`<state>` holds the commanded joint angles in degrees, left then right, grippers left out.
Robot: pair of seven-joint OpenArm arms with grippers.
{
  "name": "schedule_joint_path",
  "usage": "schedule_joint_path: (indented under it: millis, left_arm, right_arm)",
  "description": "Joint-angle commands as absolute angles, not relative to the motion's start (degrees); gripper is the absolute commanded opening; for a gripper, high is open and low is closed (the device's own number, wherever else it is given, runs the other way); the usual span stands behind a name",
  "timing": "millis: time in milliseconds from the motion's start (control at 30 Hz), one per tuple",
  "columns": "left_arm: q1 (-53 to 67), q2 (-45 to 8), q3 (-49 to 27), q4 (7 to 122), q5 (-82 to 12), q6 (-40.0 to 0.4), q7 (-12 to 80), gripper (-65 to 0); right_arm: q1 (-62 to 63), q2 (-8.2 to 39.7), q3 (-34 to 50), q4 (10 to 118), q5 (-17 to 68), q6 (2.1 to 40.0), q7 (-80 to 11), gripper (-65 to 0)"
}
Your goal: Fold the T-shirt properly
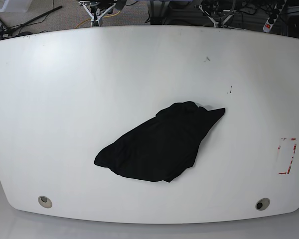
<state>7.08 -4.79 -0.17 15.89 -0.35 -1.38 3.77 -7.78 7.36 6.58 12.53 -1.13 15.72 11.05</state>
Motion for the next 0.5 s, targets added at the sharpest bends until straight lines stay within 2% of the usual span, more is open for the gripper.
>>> schedule_joint_path:
  millis: [100,500]
  left_arm:
    - [8.40,-4.79,-0.22,15.43,-0.22,-1.45,3.56,-39.0]
    - [8.48,-4.79,-0.22,15.52,-0.48,-1.45,3.47,-39.0]
  right_arm:
    - [-6.11,5.58,6.20,12.79,-1.01,15.96,11.47,-54.9]
    - [-6.11,5.23,6.20,12.79,-1.01,15.96,11.47,-55.3]
